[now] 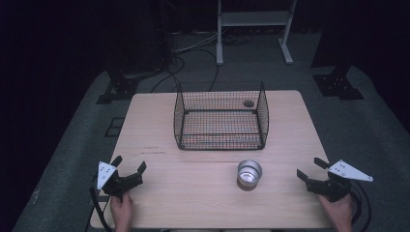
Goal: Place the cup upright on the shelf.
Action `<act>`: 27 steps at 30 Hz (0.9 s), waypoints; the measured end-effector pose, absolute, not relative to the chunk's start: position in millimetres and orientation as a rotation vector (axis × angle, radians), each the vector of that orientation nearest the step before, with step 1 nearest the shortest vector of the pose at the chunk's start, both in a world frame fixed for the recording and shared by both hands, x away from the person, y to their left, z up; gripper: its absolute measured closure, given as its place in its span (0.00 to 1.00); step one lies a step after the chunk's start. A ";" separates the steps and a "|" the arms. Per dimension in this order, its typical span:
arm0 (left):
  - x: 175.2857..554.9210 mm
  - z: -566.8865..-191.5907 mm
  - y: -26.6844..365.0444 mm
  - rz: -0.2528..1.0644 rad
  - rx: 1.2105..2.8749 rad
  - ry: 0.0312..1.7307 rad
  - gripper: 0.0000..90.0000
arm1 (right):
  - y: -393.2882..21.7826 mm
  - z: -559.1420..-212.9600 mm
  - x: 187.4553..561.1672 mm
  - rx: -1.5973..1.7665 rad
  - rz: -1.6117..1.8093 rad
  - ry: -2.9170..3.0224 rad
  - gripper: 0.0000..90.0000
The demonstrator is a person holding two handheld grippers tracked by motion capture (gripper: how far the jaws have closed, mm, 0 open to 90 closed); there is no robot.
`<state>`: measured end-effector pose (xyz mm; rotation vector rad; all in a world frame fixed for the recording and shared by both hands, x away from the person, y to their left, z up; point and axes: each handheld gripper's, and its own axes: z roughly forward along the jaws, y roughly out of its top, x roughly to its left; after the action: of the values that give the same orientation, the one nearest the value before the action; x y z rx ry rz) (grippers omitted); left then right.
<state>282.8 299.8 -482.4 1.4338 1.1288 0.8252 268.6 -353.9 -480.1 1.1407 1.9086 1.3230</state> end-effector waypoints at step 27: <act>280.9 -482.3 298.5 0.826 1.442 1.108 0.00 | -318.1 -471.7 257.6 0.975 1.373 2.082 0.14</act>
<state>280.9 298.5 -482.3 1.4425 1.1081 0.8258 257.6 -318.1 -471.7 0.9748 2.0816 1.3727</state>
